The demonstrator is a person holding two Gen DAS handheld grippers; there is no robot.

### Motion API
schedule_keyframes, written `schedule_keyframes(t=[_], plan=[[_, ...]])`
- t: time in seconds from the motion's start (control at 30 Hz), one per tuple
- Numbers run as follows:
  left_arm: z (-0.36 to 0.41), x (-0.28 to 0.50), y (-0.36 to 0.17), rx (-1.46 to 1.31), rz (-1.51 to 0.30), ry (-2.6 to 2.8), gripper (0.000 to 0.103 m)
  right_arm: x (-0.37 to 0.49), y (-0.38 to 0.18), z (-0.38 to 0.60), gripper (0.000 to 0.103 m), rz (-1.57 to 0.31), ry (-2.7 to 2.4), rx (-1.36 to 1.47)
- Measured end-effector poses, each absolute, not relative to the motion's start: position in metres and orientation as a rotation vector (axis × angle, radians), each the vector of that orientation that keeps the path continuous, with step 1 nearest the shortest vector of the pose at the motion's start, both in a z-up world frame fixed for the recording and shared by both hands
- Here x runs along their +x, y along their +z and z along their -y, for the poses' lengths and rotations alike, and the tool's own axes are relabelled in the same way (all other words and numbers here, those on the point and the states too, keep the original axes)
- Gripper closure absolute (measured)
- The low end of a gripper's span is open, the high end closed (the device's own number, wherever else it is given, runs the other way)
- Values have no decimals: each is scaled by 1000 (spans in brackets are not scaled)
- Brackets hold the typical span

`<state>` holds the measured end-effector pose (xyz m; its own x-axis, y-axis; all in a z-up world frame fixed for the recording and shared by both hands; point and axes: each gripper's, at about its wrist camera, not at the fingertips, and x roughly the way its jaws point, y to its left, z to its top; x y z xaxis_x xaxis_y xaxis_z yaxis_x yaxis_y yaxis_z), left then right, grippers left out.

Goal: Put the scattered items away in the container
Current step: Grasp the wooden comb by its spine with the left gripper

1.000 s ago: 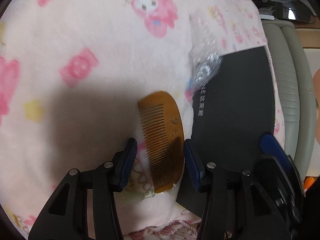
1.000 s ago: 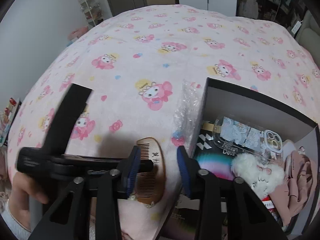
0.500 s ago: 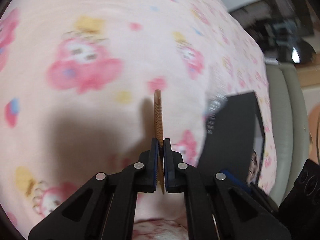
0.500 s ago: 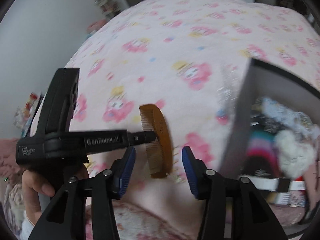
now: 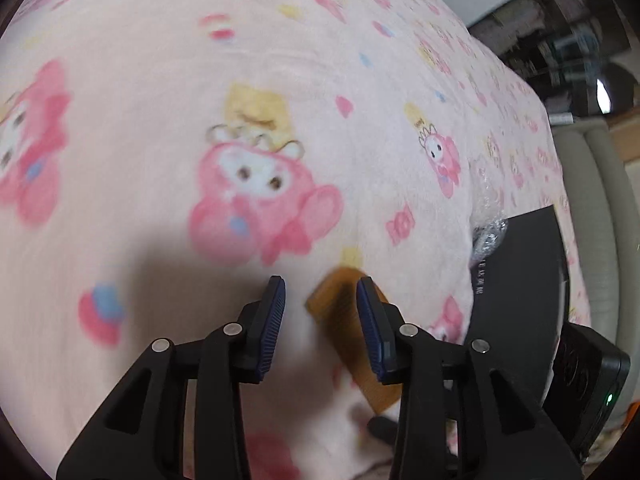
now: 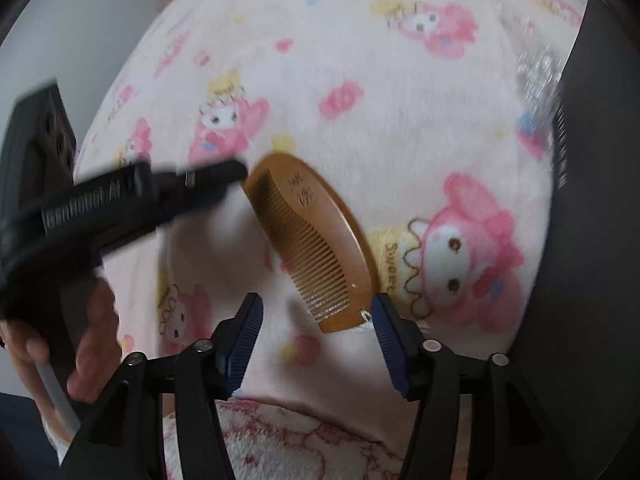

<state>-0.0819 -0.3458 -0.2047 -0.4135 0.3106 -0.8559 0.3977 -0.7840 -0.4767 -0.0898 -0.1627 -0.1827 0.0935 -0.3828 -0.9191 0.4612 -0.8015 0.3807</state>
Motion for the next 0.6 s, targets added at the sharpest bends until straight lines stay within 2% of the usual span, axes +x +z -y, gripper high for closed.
schedule_keyframes(t=[0.1,0.27,0.4,0.5,0.6], plan=[[338,-96,-212,1715,-940,-2456,68,-93,-195,162,48,-46,-1732,1800],[330,-86,-205,1722,-800,-2473,88,-97,-193,160,48,21,-1745,1787],[336,-49,-194,1675,-877,-2442,93,-98,-181,163,50,26,-1807,1714],[331,-24,-197,1707,-1005,-2423,93,-94,-173,169,52,7,-1831,1652],[334,-18,-198,1658,-978,-2397,87,-92,-169,168,52,-20,-1856,1651]])
